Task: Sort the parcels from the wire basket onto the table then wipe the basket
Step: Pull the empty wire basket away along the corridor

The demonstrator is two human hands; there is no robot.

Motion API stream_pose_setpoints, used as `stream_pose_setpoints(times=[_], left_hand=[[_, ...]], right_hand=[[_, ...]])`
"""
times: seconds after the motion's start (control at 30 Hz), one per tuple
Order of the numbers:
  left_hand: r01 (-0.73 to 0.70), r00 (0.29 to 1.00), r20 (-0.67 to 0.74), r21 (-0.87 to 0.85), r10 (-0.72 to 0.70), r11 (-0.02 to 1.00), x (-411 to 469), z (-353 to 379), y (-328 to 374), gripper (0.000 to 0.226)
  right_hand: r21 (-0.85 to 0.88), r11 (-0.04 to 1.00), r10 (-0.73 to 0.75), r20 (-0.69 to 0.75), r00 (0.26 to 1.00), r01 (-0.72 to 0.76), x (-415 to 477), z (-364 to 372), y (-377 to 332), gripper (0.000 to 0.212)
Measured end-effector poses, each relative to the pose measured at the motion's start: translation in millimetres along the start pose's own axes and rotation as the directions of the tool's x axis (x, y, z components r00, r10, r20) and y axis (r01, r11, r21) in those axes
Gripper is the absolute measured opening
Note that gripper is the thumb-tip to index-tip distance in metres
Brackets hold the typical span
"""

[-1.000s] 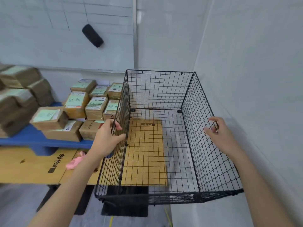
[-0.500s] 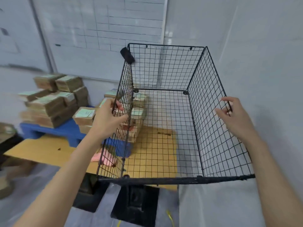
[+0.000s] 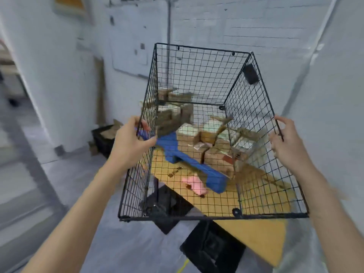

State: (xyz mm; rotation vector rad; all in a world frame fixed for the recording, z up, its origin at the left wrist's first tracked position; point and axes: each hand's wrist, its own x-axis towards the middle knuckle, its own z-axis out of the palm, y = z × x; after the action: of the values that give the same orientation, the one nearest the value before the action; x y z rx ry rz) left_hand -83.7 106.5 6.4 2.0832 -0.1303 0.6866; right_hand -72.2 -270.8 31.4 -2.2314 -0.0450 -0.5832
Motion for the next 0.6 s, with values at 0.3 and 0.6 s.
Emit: stream_pose_setpoints(times=[0.3,0.6], left_hand=[[0.294,0.938,-0.231,0.132,-0.259,0.947,-26.6,-92.3,-75.4,0.032],[0.524,0.806,-0.412,0.163,-0.424,0.836,-51.9,-154.1,-156.3,0.032]], right_hand=[[0.140,0.978,-0.186,0.279,0.942,0.152,52.8,165.3,-44.6,0.040],[0.238,0.948,-0.304,0.503,0.809,0.209,83.6,332.6,-96.5,0.039]])
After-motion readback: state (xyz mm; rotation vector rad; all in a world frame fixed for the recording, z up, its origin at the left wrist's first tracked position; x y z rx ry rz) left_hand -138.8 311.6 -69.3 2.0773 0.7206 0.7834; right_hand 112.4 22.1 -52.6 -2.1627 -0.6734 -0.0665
